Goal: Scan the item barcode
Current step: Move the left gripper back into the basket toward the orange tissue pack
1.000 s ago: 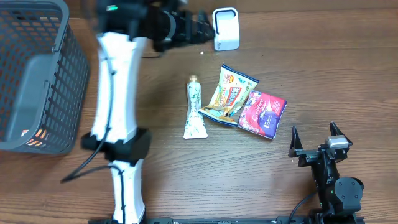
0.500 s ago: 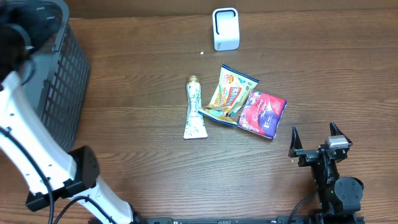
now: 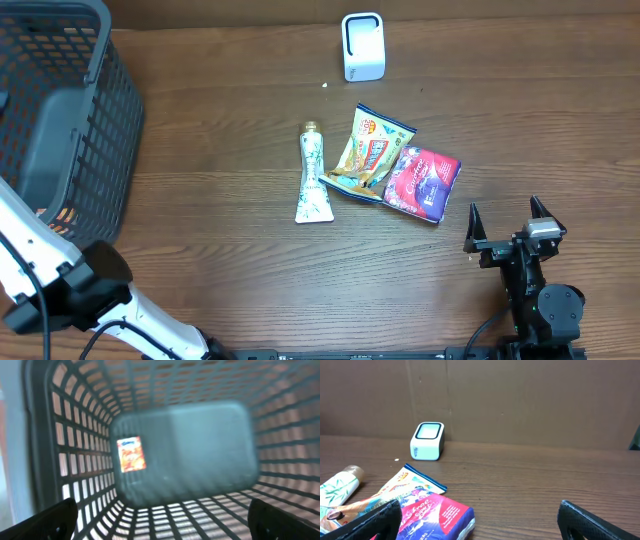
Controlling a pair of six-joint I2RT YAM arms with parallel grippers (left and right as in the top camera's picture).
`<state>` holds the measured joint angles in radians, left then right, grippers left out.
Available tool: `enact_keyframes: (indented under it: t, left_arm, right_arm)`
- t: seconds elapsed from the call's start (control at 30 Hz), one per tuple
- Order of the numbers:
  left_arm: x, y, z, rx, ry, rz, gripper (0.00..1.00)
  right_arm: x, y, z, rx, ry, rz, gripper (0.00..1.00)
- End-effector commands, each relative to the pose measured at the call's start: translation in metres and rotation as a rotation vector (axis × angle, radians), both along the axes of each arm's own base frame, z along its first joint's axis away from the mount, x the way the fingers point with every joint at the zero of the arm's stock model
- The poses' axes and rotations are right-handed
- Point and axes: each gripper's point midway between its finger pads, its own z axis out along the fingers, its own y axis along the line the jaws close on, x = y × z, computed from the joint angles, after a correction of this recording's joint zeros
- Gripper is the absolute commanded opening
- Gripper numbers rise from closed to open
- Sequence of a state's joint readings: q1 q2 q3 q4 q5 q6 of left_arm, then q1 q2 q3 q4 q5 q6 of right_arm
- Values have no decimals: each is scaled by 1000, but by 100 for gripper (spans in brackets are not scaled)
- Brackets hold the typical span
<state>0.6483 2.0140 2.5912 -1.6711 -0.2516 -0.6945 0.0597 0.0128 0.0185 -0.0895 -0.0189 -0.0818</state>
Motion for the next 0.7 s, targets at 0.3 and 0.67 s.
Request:
enact_keyframes:
  t: [0.3,0.67]
  left_arm:
    - [29,32,-109,-103,196,32,100]
    - [17,30,-194,-251,440,46,100]
  right_arm:
    - [0,1,-1,3,-5,2,100]
    - [0,1,-1,3,-5,2,100]
